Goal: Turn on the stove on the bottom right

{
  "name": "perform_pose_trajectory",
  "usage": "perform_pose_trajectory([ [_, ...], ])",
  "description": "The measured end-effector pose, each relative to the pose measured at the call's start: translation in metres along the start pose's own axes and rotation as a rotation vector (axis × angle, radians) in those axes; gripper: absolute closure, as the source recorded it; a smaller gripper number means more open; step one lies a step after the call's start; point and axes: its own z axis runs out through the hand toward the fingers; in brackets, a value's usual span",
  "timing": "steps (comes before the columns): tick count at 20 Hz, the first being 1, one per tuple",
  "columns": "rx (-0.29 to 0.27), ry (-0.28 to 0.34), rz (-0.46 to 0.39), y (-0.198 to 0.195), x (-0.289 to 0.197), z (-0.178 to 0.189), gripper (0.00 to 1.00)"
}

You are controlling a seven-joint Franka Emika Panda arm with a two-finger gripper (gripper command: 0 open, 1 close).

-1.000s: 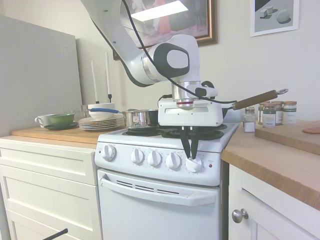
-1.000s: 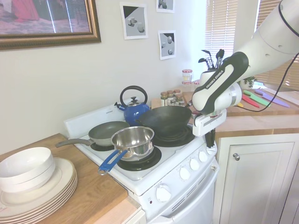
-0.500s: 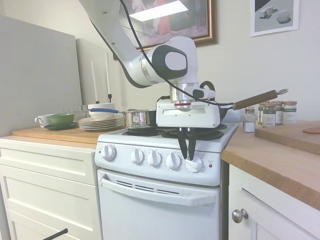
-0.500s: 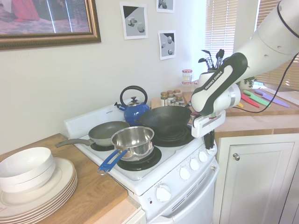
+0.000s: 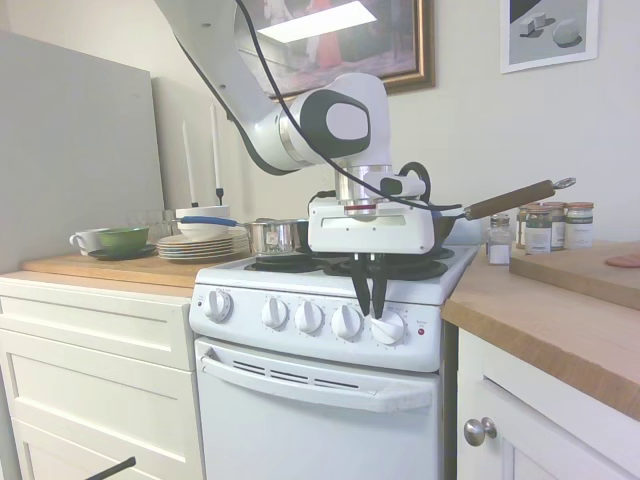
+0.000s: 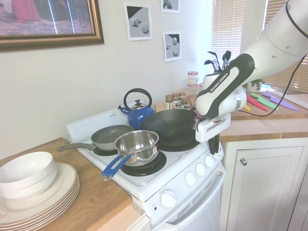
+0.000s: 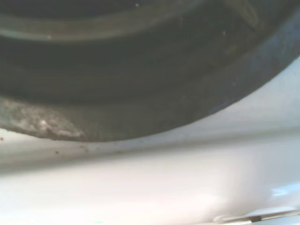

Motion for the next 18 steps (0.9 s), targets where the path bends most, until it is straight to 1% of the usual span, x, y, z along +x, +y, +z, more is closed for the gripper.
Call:
perform_pose_trajectory([
  [18,0.01,-0.016,0.027,0.0033,0.001,0.0041,1.0],
])
